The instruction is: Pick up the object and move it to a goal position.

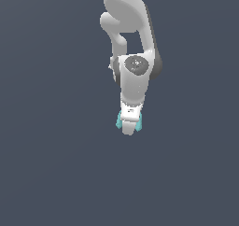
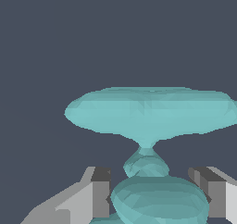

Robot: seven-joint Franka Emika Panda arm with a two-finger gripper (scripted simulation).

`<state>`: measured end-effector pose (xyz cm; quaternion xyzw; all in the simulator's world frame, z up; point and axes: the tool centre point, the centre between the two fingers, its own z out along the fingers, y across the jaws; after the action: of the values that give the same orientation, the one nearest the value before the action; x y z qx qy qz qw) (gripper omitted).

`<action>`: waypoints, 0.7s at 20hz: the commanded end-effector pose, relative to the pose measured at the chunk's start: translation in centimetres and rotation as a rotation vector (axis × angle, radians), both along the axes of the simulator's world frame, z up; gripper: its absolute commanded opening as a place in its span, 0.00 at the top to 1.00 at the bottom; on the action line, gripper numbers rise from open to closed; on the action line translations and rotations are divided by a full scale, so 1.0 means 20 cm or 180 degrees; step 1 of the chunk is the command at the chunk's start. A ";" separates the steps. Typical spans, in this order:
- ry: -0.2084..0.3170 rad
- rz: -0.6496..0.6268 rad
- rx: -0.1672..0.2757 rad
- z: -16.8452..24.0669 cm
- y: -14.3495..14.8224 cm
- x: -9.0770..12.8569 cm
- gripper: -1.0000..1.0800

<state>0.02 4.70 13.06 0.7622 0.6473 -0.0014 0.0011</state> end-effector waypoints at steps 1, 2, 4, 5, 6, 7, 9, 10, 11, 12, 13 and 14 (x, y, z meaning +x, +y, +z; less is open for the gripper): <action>-0.0001 0.0000 -0.0003 0.10 0.00 -0.05 1.00; -0.0001 0.0000 -0.0003 0.15 0.00 -0.07 1.00; -0.0001 0.0000 -0.0003 0.23 0.00 -0.12 1.00; -0.0001 0.0000 -0.0003 0.27 0.00 -0.14 1.00; -0.0001 0.0000 -0.0003 0.32 0.00 -0.16 1.00; -0.0001 0.0000 -0.0003 0.36 0.00 -0.18 1.00; 0.0000 0.0001 0.0001 0.44 -0.01 -0.22 1.00; 0.0000 0.0001 0.0001 0.48 -0.01 -0.24 1.00; -0.0001 0.0002 0.0003 0.52 -0.01 -0.26 1.00; -0.0001 0.0002 0.0004 0.56 -0.01 -0.27 1.00; -0.0001 0.0002 0.0006 0.60 -0.01 -0.29 1.00; -0.0001 0.0002 0.0006 0.63 -0.01 -0.31 1.00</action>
<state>-5.53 4.57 24.58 0.7621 0.6475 -0.0006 0.0010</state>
